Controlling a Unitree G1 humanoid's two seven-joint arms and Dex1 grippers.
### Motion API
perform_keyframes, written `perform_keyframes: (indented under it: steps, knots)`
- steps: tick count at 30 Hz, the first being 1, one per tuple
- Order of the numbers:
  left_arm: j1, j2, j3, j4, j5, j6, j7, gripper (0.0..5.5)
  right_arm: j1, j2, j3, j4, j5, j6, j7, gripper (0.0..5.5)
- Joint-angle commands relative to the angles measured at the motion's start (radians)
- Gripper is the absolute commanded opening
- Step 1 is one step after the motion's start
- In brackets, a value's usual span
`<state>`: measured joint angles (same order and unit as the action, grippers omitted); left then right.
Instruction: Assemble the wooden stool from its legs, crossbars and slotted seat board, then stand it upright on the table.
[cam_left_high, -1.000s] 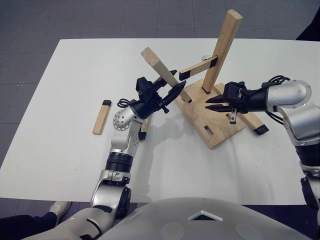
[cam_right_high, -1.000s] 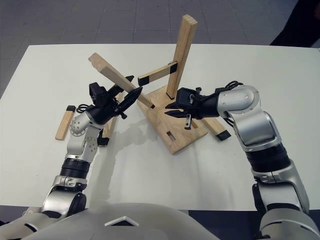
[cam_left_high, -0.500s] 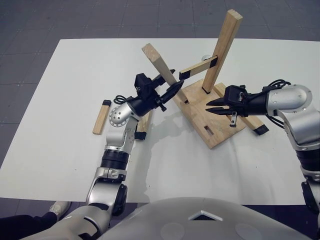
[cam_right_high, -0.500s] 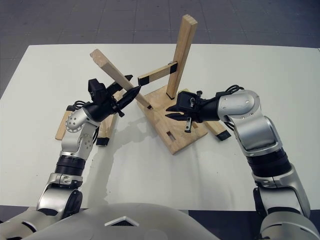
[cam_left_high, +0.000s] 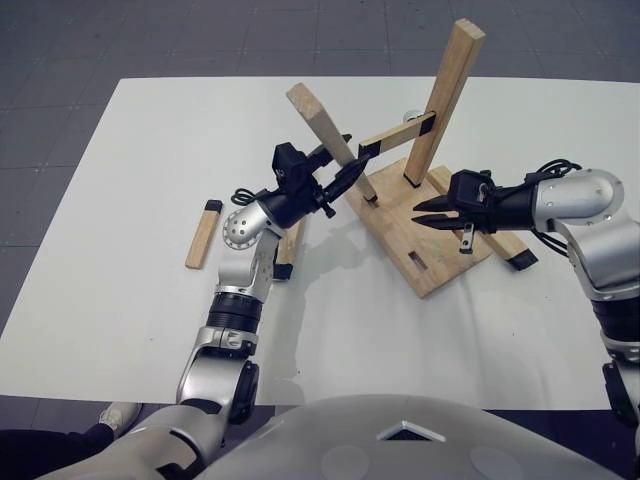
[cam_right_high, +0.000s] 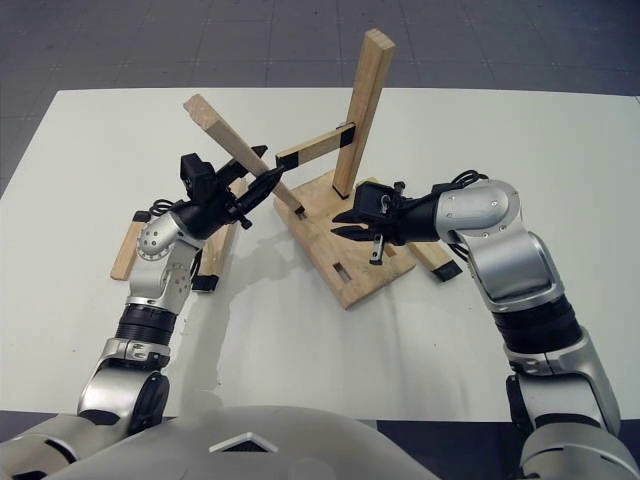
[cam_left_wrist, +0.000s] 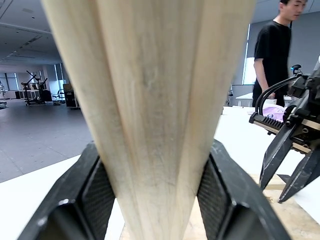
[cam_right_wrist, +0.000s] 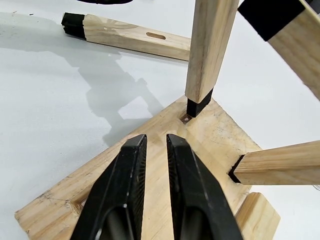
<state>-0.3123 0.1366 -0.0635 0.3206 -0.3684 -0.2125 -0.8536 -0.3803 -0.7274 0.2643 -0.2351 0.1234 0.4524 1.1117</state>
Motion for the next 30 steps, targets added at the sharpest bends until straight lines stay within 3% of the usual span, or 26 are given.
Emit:
perform_keyframes:
  steps: [1, 10, 15, 24, 30]
  knots:
    - [-0.004, 0.007, -0.004, 0.014, 0.017, -0.014, -0.016, 2.05, -0.022, -0.004, 0.002, 0.002, 0.004, 0.007, 0.0, 0.74]
    - [0.026, 0.01, -0.011, 0.068, 0.043, -0.035, -0.031, 2.05, -0.026, -0.003, -0.002, 0.008, 0.003, 0.005, -0.003, 0.74]
    - [0.033, 0.035, -0.059, 0.118, 0.076, 0.044, -0.055, 2.05, -0.018, -0.007, -0.01, 0.003, 0.004, 0.009, -0.01, 0.74]
    - [-0.044, 0.198, -0.163, -0.004, 0.07, 0.439, -0.145, 2.05, 0.05, -0.008, -0.043, -0.058, 0.015, 0.055, -0.065, 0.74]
    - [-0.054, 0.292, -0.253, -0.217, 0.114, 0.72, -0.075, 2.05, 0.046, -0.002, -0.047, -0.055, 0.021, 0.064, -0.083, 0.74]
